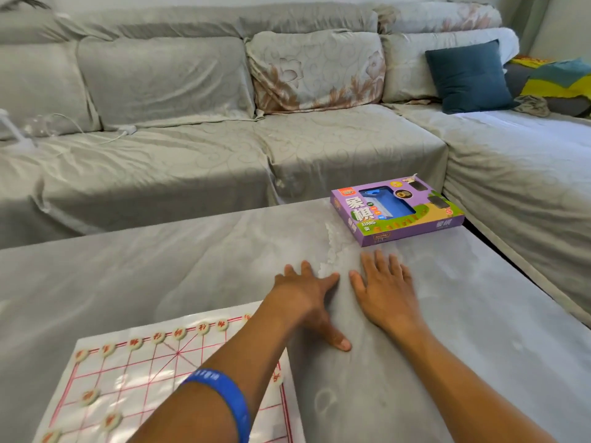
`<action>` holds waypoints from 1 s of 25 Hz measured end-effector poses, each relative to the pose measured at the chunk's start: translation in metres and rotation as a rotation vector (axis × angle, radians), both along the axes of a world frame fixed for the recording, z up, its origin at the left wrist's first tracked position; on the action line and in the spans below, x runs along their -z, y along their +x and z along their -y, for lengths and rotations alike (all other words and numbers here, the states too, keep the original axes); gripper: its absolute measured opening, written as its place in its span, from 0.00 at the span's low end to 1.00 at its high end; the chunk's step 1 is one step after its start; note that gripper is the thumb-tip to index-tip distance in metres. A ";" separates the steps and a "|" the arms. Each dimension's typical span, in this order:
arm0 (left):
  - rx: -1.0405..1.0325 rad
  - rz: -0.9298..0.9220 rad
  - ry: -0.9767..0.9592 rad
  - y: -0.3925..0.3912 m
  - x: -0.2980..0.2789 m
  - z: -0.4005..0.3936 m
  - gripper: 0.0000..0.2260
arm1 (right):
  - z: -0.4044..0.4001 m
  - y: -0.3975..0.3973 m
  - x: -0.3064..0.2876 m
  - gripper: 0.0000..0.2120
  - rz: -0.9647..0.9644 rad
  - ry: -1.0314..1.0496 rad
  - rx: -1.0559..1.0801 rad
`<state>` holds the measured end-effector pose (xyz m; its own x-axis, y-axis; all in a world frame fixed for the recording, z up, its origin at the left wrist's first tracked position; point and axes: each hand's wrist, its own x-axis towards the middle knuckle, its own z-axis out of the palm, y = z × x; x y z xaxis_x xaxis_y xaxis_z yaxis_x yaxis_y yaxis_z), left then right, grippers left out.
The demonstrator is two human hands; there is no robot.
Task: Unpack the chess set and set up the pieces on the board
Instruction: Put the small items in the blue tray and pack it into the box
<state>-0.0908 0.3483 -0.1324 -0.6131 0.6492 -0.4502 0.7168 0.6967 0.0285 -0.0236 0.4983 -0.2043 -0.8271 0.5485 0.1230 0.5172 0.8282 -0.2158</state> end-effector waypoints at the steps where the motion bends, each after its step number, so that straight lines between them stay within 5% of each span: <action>1: 0.002 -0.033 0.021 0.008 -0.004 0.004 0.50 | 0.013 0.013 -0.001 0.29 0.053 0.000 -0.041; 5: 0.017 -0.255 0.320 0.053 -0.015 0.039 0.29 | 0.055 0.068 -0.009 0.26 0.208 -0.046 -0.142; 9: -0.122 -0.309 0.614 0.089 -0.044 0.118 0.25 | 0.080 0.092 -0.022 0.26 0.296 -0.075 -0.170; 16: -0.487 -0.361 0.555 0.134 -0.047 0.343 0.25 | 0.195 0.130 -0.053 0.19 0.080 0.007 -0.254; 25: -0.895 -0.429 0.455 0.139 -0.007 0.524 0.28 | 0.433 0.109 -0.092 0.19 0.092 -0.238 -0.900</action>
